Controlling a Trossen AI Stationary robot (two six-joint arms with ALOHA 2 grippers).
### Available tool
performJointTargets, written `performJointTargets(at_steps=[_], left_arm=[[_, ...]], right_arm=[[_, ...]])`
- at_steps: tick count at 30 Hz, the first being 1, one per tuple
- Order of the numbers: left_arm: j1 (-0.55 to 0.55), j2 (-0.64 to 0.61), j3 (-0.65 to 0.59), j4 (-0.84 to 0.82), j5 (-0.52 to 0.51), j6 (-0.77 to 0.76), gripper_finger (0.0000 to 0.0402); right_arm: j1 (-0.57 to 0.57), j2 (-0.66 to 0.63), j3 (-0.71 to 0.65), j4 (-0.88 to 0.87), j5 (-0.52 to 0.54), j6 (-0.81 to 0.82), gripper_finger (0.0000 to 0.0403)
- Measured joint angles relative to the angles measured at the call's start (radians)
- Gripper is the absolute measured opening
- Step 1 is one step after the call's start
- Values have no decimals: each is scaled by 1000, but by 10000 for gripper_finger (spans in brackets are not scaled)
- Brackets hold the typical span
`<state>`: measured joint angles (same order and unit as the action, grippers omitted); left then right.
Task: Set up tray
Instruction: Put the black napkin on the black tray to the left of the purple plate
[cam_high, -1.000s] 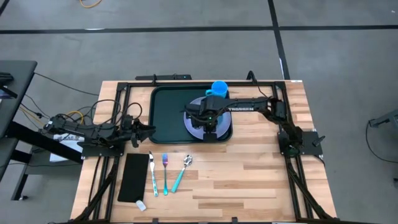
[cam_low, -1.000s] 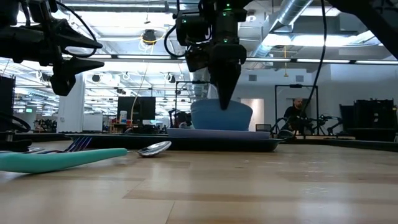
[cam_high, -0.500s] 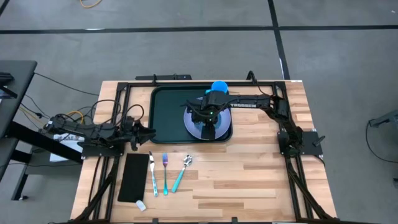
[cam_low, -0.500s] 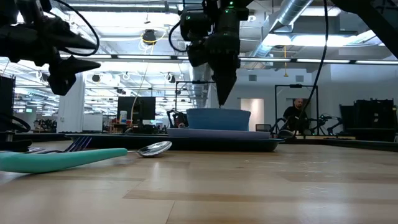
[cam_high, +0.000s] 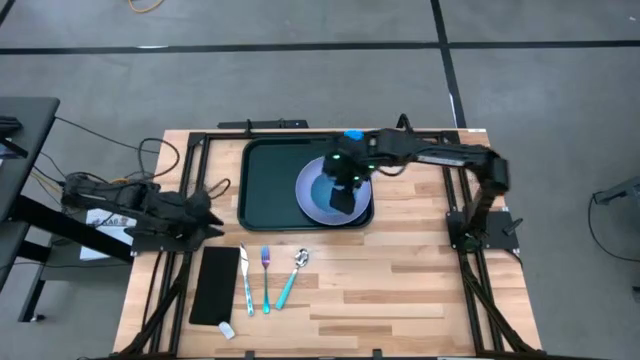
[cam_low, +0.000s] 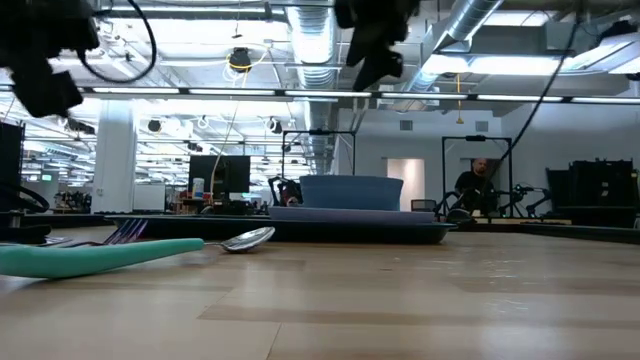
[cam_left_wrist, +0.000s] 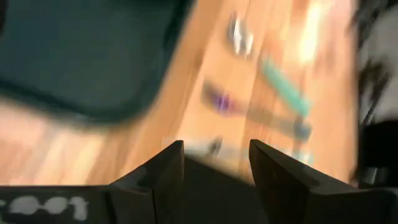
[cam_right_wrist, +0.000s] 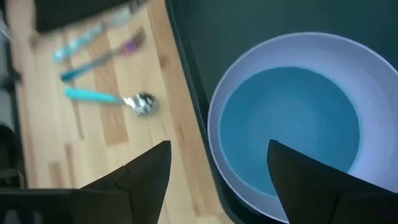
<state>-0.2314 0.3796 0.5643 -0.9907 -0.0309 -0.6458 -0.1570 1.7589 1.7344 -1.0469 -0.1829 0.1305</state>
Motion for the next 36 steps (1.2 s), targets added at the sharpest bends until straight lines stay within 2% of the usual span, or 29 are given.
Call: performJointTargets(at_steps=[3,6,10,13,16,20,29,36], left_arm=[[0,154,8,-89,107,38,171],[0,297,8,-69,158,99,171],[-5,476,8,-73,165,173,171],[-25,590,8,-48,186,218,171],[-52,685,8,-6,185,245,171],[-80,786,8,84,179,244,171],[-122,933,8,162,103,239,171],[-124,950,-26,217,95,188,170]], right_arm=[[8,-133,-179,151,2,89,255],[25,-278,-368,326,14,189,255],[74,-469,-571,513,116,295,255],[123,-587,-671,566,230,356,255],[164,-671,-715,578,333,398,255],[199,-729,-727,574,405,405,255],[213,-753,-728,554,410,404,255],[216,-753,-728,554,396,403,255]])
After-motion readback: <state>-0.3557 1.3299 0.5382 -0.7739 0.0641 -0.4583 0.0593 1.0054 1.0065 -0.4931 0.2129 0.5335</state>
